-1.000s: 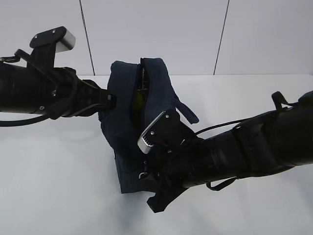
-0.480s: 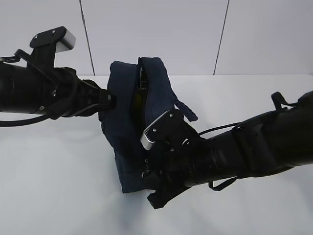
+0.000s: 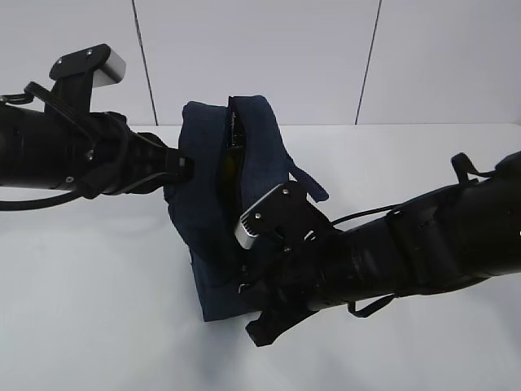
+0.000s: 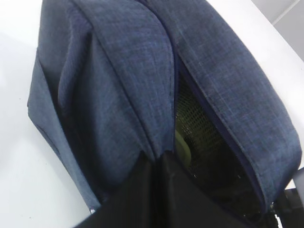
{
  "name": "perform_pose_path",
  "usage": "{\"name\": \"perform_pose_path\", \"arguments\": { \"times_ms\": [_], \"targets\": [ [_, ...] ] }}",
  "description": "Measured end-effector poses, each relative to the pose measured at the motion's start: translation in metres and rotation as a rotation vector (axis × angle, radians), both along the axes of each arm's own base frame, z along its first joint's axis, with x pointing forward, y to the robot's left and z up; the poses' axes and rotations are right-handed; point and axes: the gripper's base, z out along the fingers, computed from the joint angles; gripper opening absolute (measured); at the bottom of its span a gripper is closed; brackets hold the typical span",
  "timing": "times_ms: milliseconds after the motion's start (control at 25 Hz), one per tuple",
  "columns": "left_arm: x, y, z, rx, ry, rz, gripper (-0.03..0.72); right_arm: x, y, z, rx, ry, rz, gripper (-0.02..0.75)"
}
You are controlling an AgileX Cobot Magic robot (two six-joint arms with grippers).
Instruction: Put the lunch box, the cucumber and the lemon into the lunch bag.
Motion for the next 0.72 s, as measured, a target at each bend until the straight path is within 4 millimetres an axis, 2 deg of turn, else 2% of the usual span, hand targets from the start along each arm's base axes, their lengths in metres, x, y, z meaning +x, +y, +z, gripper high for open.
{"name": "perform_pose_path", "arguments": {
  "times_ms": [360,560,720],
  "targets": [
    [0.0000,0.0000,0.0000,0.000,0.000,0.000,-0.003,-0.0002,0.0002,0.0001,0.003,0.001,0.002,0.012],
    [0.0000,0.0000,0.0000,0.000,0.000,0.000,-0.003,-0.0012,0.0016,0.0008,0.018,0.006,0.014,0.088],
    [0.0000,0.0000,0.0000,0.000,0.000,0.000,-0.003,-0.0015,0.0019,0.0010,0.022,0.009,0.016,0.106]
  ]
}}
